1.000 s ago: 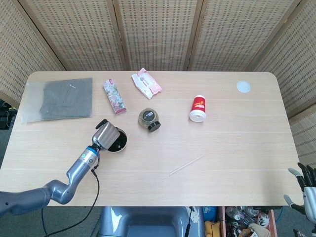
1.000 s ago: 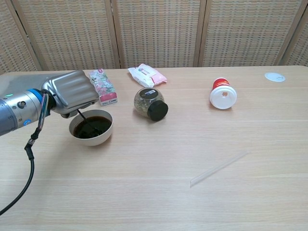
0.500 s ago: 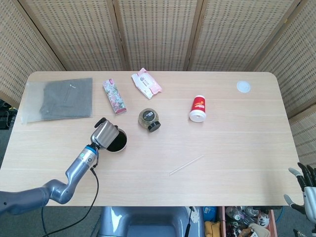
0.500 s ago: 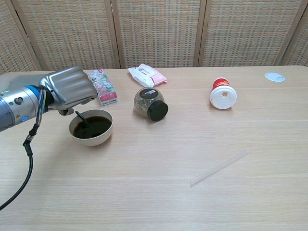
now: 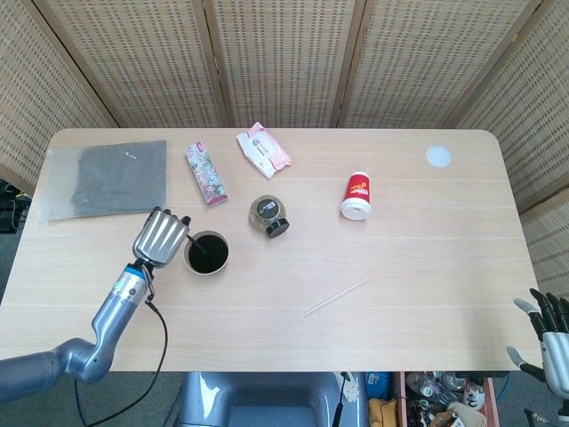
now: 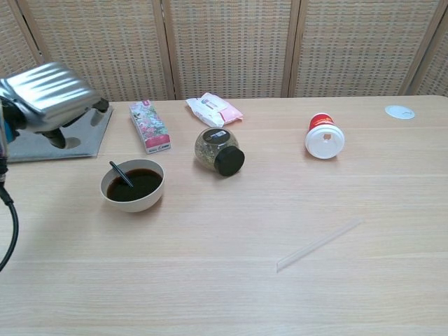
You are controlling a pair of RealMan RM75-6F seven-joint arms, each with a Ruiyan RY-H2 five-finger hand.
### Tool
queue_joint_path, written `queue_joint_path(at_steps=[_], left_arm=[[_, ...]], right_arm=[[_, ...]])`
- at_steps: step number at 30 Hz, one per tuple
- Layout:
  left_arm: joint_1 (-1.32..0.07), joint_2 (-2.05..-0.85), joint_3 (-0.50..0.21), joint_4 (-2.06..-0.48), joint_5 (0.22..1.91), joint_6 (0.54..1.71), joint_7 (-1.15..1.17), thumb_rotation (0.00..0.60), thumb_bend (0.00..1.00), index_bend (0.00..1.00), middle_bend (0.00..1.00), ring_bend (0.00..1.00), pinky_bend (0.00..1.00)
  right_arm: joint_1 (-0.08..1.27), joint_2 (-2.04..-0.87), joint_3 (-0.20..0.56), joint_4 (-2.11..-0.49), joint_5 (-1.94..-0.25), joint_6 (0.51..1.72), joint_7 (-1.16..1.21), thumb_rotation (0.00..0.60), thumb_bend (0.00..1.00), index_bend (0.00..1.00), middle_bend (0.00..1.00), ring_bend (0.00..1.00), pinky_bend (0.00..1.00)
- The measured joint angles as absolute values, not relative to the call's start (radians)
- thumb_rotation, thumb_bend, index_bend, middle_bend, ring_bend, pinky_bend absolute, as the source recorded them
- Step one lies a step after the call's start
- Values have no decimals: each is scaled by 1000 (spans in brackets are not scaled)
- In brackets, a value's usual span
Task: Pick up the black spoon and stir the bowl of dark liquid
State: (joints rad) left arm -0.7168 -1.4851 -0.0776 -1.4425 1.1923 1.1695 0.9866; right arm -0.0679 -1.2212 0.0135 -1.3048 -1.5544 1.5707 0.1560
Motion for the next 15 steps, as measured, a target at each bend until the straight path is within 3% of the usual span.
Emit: queue_joint_path(at_steps=[15], left_arm=[[-418, -1357, -14, -1608, 1276, 1484, 597, 600, 271, 396, 552, 510, 644]], right_arm=[[-44, -1222, 10, -1323, -1571, 1551, 138, 600, 357, 243, 166, 0, 0]])
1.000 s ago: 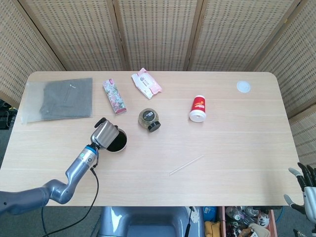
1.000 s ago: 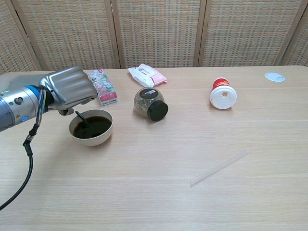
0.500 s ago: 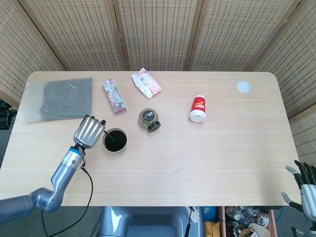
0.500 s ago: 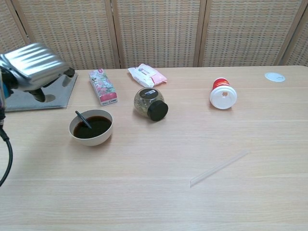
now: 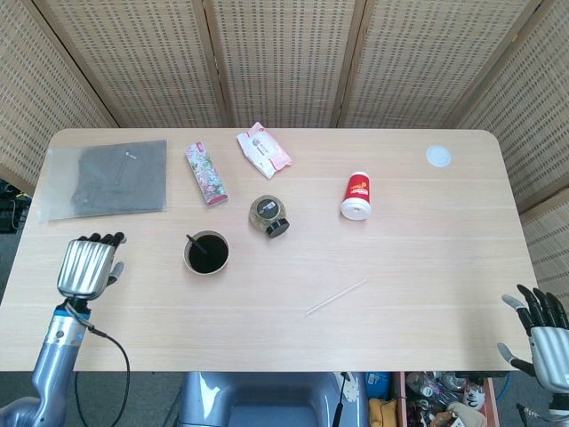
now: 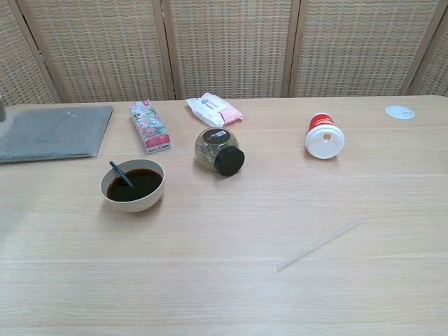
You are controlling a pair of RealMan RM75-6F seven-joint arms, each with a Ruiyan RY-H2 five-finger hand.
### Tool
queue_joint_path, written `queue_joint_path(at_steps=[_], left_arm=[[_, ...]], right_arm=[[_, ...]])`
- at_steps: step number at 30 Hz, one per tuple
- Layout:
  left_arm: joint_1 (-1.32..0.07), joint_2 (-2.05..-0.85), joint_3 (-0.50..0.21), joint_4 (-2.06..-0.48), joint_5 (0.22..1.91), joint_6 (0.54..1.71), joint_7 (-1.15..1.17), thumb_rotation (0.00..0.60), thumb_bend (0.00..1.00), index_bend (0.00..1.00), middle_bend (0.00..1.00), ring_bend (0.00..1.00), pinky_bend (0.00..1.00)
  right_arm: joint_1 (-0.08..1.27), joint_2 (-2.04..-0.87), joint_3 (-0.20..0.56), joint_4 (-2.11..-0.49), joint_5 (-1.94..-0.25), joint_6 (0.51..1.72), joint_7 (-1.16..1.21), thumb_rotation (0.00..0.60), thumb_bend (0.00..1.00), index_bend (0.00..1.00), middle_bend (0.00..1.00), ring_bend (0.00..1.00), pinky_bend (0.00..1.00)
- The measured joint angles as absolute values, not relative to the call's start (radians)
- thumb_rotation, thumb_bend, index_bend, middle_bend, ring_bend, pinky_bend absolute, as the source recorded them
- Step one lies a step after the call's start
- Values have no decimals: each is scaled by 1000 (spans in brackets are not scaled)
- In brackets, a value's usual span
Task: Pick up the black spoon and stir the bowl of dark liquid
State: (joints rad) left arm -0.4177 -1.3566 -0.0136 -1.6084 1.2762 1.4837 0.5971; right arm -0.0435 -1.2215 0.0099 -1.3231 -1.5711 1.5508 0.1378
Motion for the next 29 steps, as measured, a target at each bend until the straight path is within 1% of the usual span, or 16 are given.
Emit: queue_joint_path(at_steps=[4, 6, 7, 9, 10, 11, 13, 14, 16, 19, 29], left_arm=[[-342, -1351, 7, -1604, 1309, 1559, 484, 600, 271, 386, 511, 448, 616], [-302, -1351, 18, -1592, 1325, 1595, 418, 600, 269, 376, 478, 397, 601], [-282, -1353, 25, -1587, 1331, 1613, 389, 600, 267, 365, 450, 357, 571], [-227, -1358, 45, -1565, 1349, 1659, 315, 600, 266, 337, 382, 282, 472], [-202, -1360, 55, -1552, 1360, 1676, 283, 600, 264, 303, 324, 228, 387], [-169, -1364, 69, -1535, 1376, 1695, 245, 600, 264, 273, 281, 190, 330], [-128, -1368, 91, -1509, 1404, 1714, 200, 600, 261, 184, 158, 76, 166], [-108, -1372, 103, -1492, 1421, 1723, 183, 600, 261, 156, 114, 35, 93], [-84, -1378, 115, -1472, 1440, 1736, 173, 600, 260, 131, 65, 1, 15], [-64, -1388, 113, -1452, 1459, 1749, 170, 600, 259, 124, 31, 0, 0], [-38, -1391, 88, -1441, 1499, 1742, 173, 600, 259, 118, 7, 0, 0]], right_arm=[[-41, -1221, 10, -1327, -1572, 1549, 135, 600, 357, 243, 165, 0, 0], [-37, -1221, 10, -1329, -1573, 1547, 131, 600, 357, 243, 165, 0, 0], [-35, -1222, 10, -1331, -1576, 1546, 130, 600, 357, 243, 165, 0, 0], [-28, -1222, 10, -1337, -1583, 1544, 125, 600, 357, 243, 163, 0, 0], [-26, -1223, 10, -1338, -1585, 1543, 122, 600, 357, 243, 162, 0, 0], [-23, -1223, 9, -1341, -1587, 1542, 119, 600, 357, 243, 161, 0, 0], [-20, -1224, 8, -1345, -1591, 1541, 116, 600, 357, 243, 161, 0, 0], [-19, -1224, 7, -1347, -1593, 1542, 115, 600, 357, 243, 161, 0, 0], [-18, -1224, 6, -1349, -1595, 1544, 114, 600, 357, 243, 161, 0, 0], [-18, -1223, 5, -1351, -1597, 1547, 112, 600, 357, 243, 161, 0, 0], [-20, -1218, 1, -1358, -1599, 1557, 108, 600, 357, 243, 161, 0, 0]])
